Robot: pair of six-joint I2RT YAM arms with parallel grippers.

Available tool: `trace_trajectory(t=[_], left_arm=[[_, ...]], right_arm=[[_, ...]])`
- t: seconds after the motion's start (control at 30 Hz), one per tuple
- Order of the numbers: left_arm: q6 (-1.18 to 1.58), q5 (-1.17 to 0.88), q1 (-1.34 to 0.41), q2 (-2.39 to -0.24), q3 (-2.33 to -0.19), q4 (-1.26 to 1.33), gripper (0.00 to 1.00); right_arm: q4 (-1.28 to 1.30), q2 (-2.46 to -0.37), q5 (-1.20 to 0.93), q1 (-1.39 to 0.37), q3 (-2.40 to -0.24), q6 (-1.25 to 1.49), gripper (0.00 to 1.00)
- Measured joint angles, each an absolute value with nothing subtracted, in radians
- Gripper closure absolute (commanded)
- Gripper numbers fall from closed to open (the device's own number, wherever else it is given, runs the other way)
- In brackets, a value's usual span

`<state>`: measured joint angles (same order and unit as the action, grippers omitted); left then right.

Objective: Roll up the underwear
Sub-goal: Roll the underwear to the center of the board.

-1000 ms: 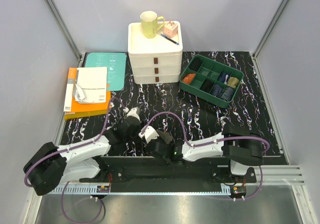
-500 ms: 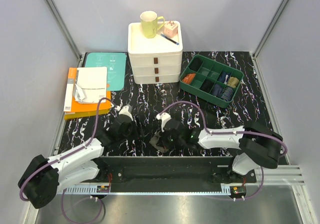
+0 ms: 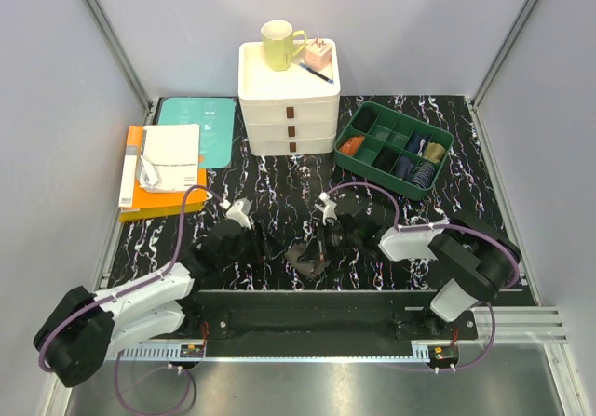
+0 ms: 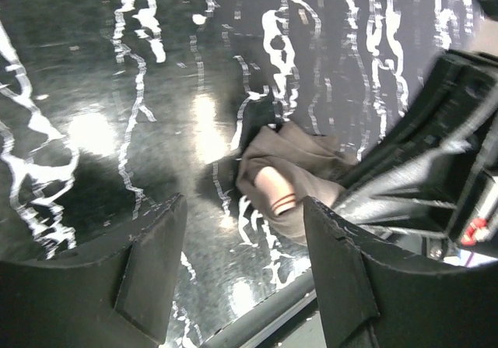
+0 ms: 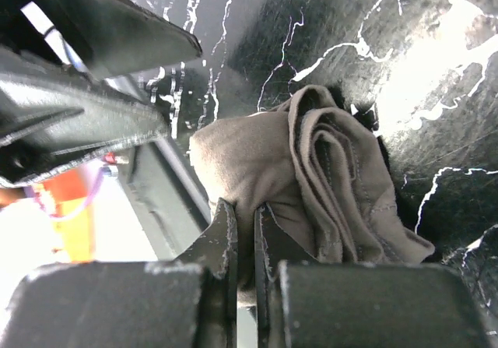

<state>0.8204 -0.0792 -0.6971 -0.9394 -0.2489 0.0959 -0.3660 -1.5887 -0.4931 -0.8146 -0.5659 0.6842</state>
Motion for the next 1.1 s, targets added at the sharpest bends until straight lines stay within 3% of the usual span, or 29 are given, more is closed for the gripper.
trace_trajectory(t=[0.3,0.4,0.43,0.53,0.57,0.6,0.73,0.87,1.1], left_arm=[[0.846,-0.106,-0.745,-1.042,-0.219,0.295,0.44],[0.852,-0.106,-0.757,-1.089,-0.218,0.358,0.51],[0.856,-0.106,-0.761,-1.108,-0.218,0.378,0.55],[0.868,-0.105,-0.776,-1.165,-0.218,0.438,0.84],[0.873,-0.106,-0.782,-1.184,-0.22,0.461,0.99],[0.878,-0.105,-0.786,-1.197,-0.222,0.479,1.0],[0.878,-0.098,-0.797,-1.254,-0.241,0.525,1.0],[0.846,-0.071,-0.825,-1.296,-0.311,0.457,1.0],[0.784,-0.052,-0.86,-1.393,-0.45,0.344,1.0]], right_arm=[[-0.513,-1.655,-0.62,-0.743,-0.524,0.792,1.0],[-0.54,-1.672,-0.642,-0.735,-0.522,0.81,1.0],[-0.55,-1.679,-0.649,-0.732,-0.521,0.814,1.0],[-0.58,-1.697,-0.664,-0.729,-0.519,0.829,1.0],[-0.59,-1.702,-0.667,-0.728,-0.517,0.834,1.0],[-0.598,-1.706,-0.672,-0.725,-0.514,0.839,1.0],[-0.606,-1.71,-0.676,-0.714,-0.509,0.854,0.82],[-0.588,-1.703,-0.677,-0.709,-0.511,0.853,0.56],[-0.433,-1.618,-0.619,-0.704,-0.525,0.784,0.33]])
